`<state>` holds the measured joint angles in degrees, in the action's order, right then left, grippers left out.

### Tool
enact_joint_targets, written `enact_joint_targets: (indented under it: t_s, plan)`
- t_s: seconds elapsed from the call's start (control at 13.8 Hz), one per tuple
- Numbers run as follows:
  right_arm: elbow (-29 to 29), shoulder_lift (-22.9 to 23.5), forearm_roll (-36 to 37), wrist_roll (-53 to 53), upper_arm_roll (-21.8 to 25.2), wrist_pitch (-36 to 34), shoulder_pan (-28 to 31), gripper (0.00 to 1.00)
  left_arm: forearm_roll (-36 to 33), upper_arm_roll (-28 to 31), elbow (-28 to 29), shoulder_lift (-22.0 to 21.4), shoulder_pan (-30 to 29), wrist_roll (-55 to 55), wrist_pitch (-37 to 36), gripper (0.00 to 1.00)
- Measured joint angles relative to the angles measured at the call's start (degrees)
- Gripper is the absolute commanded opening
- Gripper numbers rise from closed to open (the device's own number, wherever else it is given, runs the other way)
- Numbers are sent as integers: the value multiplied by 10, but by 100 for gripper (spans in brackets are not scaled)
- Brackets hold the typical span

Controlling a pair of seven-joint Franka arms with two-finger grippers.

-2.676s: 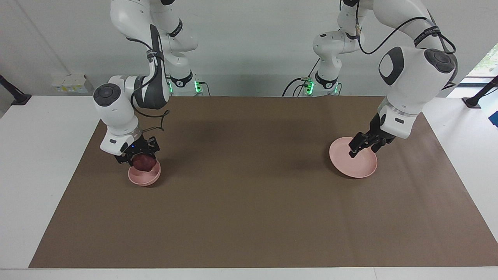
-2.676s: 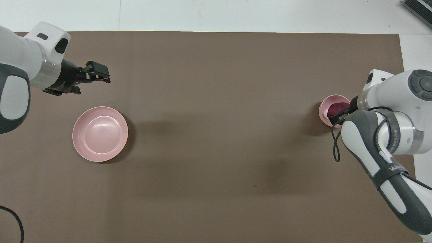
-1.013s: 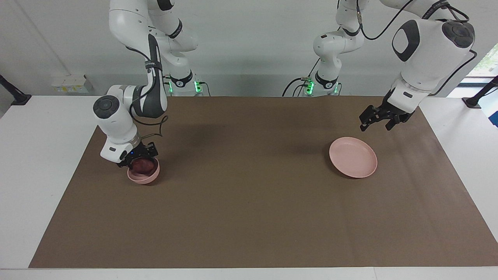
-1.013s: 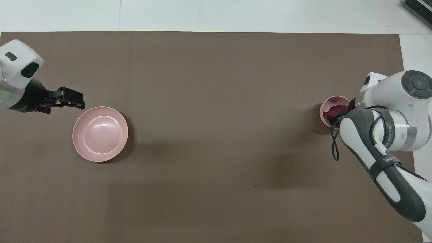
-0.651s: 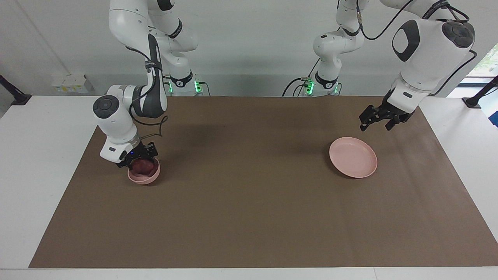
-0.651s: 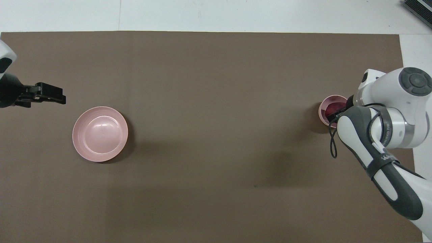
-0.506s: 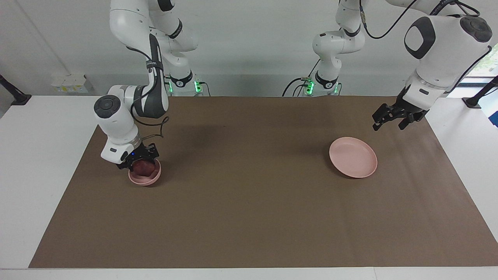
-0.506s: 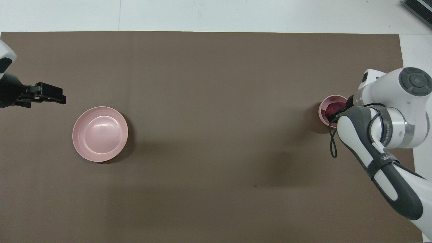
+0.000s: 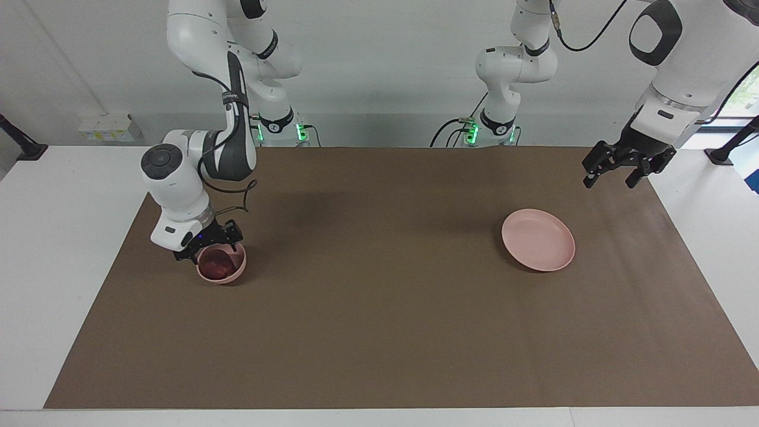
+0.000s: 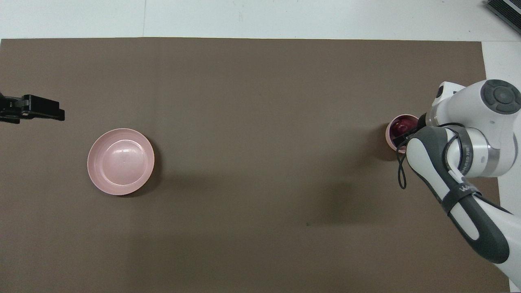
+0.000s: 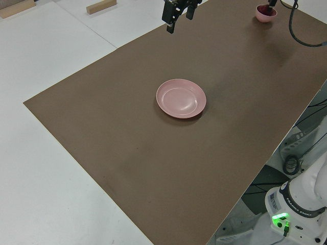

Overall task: Move apple from plate to bowl
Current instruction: 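Lower the apple into the pink bowl while the left gripper retracts, then open the right gripper and release the apple in the bowl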

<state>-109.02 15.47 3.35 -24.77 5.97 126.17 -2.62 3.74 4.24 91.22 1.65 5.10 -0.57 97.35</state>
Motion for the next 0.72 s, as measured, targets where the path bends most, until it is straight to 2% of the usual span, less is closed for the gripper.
enact_joint_targets:
  t_s: [0.29,0.72]
  plan:
    - [15,-26,0,60,0,-13,-12,100,-1,11,0,0,-1,0,-1,100]
    - [26,-128,0,170,0,-136,-22,100,-1,12,0,0,-1,0,-1,100]
